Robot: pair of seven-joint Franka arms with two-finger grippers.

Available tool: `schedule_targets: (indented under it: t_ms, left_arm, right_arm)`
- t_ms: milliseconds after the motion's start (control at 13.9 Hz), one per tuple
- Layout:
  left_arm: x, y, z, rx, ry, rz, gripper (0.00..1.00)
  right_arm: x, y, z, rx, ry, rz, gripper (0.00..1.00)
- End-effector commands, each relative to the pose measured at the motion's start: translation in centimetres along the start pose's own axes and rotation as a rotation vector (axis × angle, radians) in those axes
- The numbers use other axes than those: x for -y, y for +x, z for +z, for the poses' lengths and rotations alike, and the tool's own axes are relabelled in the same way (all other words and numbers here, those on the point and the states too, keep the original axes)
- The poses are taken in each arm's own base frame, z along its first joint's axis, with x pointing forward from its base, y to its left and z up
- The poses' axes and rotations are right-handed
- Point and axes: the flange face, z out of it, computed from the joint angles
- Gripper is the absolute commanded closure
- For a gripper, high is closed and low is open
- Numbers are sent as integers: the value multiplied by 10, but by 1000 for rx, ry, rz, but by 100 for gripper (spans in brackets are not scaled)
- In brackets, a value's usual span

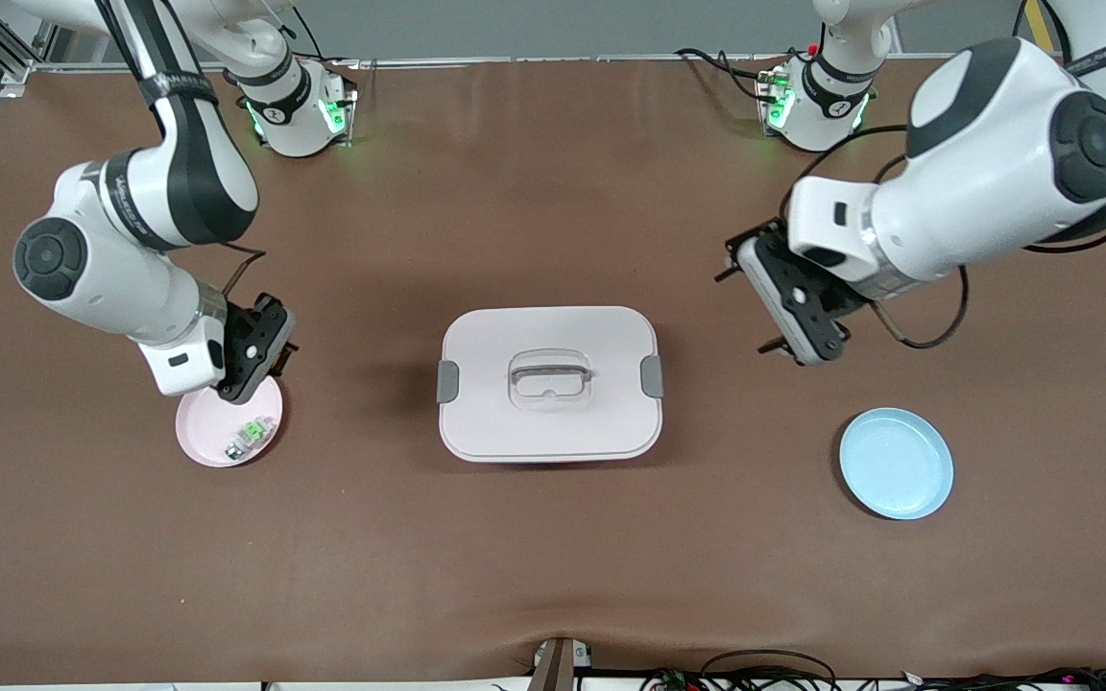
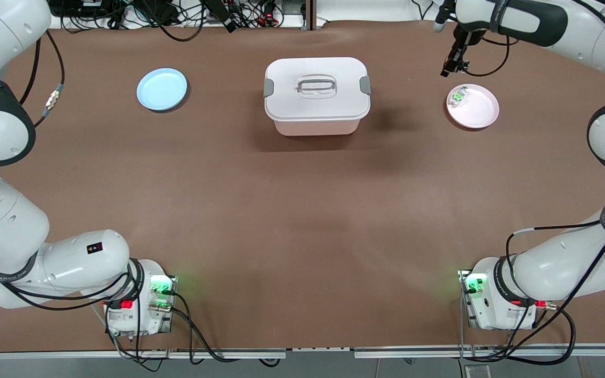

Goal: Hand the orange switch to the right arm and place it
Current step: 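Carry the switch to the white plate while the left gripper withdraws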

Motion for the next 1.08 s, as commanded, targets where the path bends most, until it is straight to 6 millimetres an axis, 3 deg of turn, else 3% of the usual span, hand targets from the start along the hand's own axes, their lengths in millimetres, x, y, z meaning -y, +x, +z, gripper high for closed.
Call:
schedule_targets:
  t_ms: [0, 144, 503, 718, 790, 1005]
  left_arm:
    - [3, -7, -12, 9, 30, -97, 0]
    - [-5, -7, -19, 22, 63, -201, 0]
    - [1, -11, -21, 36, 145, -429, 0]
    - [25, -25, -24, 41, 172, -510, 0]
    - [33, -30, -25, 41, 178, -548, 0]
    - [55, -48, -27, 62, 186, -658, 0]
  right_arm:
    - [-27, -20, 14, 21, -49, -125, 100]
    - [-47, -38, 31, 11, -60, -193, 100]
    - [-65, -61, 54, -7, -98, -195, 100]
    - [-72, -65, 71, -44, -120, -211, 100]
    - [-78, -74, 76, -81, -112, -220, 100]
    - [-102, -126, 105, -191, -67, -261, 100]
